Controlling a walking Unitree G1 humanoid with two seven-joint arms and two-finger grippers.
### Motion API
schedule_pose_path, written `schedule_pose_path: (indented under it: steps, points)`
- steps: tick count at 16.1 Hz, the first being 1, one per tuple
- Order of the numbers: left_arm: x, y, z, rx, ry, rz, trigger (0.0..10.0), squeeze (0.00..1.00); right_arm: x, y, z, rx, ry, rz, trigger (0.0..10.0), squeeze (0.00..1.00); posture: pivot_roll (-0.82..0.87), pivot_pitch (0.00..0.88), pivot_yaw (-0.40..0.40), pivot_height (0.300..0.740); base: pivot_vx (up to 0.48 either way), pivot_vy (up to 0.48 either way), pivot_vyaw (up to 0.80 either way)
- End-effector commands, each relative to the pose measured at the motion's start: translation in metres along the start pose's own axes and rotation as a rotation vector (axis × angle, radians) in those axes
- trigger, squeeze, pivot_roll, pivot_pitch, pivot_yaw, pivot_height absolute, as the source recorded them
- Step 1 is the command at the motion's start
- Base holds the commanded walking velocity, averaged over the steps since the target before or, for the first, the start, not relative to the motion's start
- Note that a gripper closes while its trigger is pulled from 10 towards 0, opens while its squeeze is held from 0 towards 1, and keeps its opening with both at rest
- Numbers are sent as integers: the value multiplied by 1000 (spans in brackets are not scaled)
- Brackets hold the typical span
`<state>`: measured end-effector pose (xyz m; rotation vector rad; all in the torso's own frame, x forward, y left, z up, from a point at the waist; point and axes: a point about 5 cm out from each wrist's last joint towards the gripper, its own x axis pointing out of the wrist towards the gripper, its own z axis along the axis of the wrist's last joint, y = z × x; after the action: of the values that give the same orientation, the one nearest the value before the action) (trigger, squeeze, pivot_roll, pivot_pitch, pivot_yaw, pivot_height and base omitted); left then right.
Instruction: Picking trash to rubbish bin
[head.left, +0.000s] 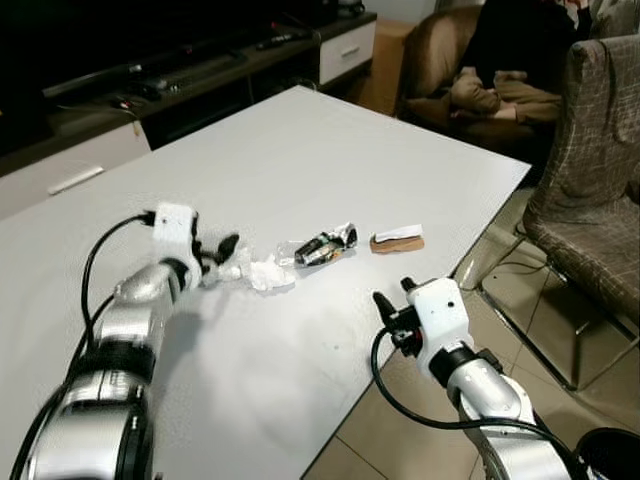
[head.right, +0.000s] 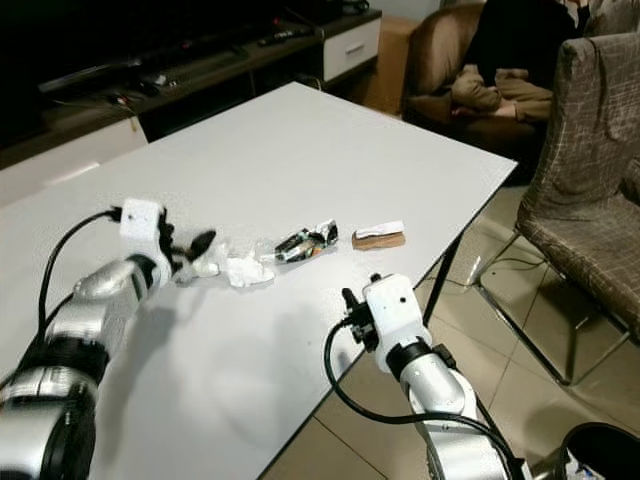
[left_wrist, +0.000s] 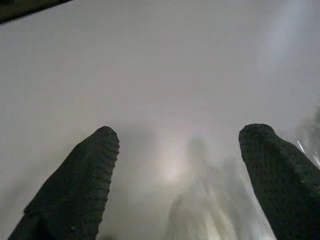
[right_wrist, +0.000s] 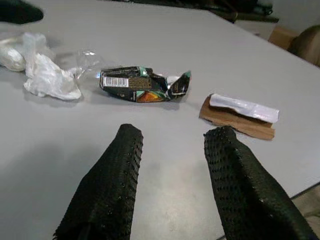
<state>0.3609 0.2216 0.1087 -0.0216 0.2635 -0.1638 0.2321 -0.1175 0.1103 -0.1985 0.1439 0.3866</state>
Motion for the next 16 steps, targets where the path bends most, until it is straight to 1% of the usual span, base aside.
schedule_pose_path:
  steps: [1, 2, 3, 4, 5, 6, 7, 9, 10, 11, 14, 16]
  points:
    - [4, 2, 4, -77, -14, 32, 10000, 1000, -1, 2, 5, 4, -13, 15, 10000, 0, -57, 47, 52, 740, 0, 0, 0]
    - [7, 0, 6, -117, -14, 35, 10000, 1000, -2, 3, 5, 3, -11, 15, 10000, 0, -60, 49, 56, 740, 0, 0, 0]
    - [9, -3, 5, -115, -1, 34, 10000, 784, -2, 3, 5, 2, -8, 11, 10000, 0, -61, 50, 59, 740, 0, 0, 0]
    - [11, -5, 4, -88, 20, 31, 10000, 0, -3, 3, 5, 3, -7, 8, 10000, 0, -65, 52, 65, 740, 0, 0, 0]
    - [11, -6, 2, -82, 34, 27, 10000, 0, -3, 3, 5, 1, -5, 6, 10000, 0, -66, 51, 65, 740, 0, 0, 0]
    - [12, -10, -6, -26, 101, 16, 10000, 0, -5, 2, 4, 4, 0, -3, 10000, 0, -69, 53, 70, 740, 0, 0, 0]
    - [12, -12, -9, 0, 121, 9, 10000, 0, -5, 2, 4, 3, 2, -4, 10000, 0, -70, 53, 71, 740, 0, 0, 0]
    - [12, -11, -10, 8, 139, 8, 10000, 0, -5, 2, 4, 3, 4, -4, 10000, 0, -72, 53, 71, 740, 0, 0, 0]
    - [12, -11, -11, -2, 136, 7, 784, 0, -5, 2, 4, 3, 6, -3, 10000, 0, -71, 53, 70, 740, 0, 0, 0]
    - [12, -12, -12, -15, 136, -1, 0, 0, -5, 2, 4, 2, 6, -2, 10000, 0, -69, 51, 69, 740, 0, 0, 0]
    - [12, -11, -12, 9, 143, -11, 0, 0, -4, 2, 5, 0, 7, 2, 10000, 0, -68, 47, 70, 740, 0, 0, 0]
    - [11, -11, -13, 10, 142, -13, 0, 0, -3, 3, 4, 3, 14, 12, 10000, 0, -69, 45, 71, 740, 0, 0, 0]
